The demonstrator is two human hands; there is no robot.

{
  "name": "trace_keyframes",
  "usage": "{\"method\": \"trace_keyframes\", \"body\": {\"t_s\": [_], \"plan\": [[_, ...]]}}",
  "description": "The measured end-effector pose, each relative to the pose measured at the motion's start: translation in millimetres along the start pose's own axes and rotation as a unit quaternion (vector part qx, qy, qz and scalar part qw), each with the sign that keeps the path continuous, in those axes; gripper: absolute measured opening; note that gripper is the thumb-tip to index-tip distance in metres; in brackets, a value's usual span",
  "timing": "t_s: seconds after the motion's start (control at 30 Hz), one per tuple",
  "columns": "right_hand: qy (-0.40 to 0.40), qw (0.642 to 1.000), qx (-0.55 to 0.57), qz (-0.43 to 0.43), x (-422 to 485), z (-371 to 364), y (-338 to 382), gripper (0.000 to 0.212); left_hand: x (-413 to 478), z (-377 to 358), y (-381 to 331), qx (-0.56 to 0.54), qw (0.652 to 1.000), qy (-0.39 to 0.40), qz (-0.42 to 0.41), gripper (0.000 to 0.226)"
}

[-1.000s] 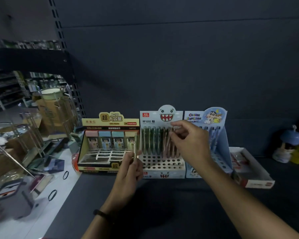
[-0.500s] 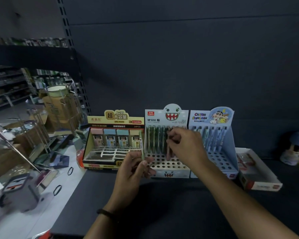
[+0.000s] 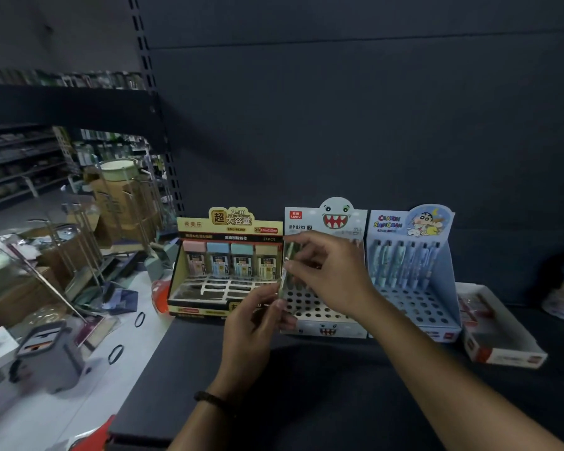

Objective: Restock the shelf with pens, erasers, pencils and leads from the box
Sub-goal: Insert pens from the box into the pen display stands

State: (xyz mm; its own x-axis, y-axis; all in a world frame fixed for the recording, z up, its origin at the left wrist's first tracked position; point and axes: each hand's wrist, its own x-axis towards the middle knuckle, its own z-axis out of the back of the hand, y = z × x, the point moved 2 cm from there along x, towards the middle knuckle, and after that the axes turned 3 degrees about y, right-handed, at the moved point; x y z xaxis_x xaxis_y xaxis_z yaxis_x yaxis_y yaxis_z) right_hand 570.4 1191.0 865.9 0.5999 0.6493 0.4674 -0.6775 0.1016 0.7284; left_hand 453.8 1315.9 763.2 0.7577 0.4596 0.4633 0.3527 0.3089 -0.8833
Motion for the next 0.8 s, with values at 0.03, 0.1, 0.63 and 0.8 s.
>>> {"method": "trace_keyframes", "body": {"t_s": [0.03,0.1,0.63,0.8], "plan": [[0.003,1.000,0.011,-0.004,0.5,-0.2,-0.2,0.036,0.4,0.5,0.7,0.007,1.000,-0.004,-0.001,0.020],[0.014,0.999,0.034,-0.014,2.3,1.1,0.6,0.031,1.6,1.6,3.3,0.036,0.999,-0.010,-0.004,0.022],[-0.123,0.984,-0.130,-0.007,22.5,-6.9,-10.7,0.008,3.0,0.7,13.4,0.266,0.964,-0.009,-0.001,0.010],[-0.077,0.983,-0.164,-0.026,26.0,-15.8,-13.6,0.006,4.1,1.8,16.5,0.272,0.962,-0.008,-0.015,0.014]]}}
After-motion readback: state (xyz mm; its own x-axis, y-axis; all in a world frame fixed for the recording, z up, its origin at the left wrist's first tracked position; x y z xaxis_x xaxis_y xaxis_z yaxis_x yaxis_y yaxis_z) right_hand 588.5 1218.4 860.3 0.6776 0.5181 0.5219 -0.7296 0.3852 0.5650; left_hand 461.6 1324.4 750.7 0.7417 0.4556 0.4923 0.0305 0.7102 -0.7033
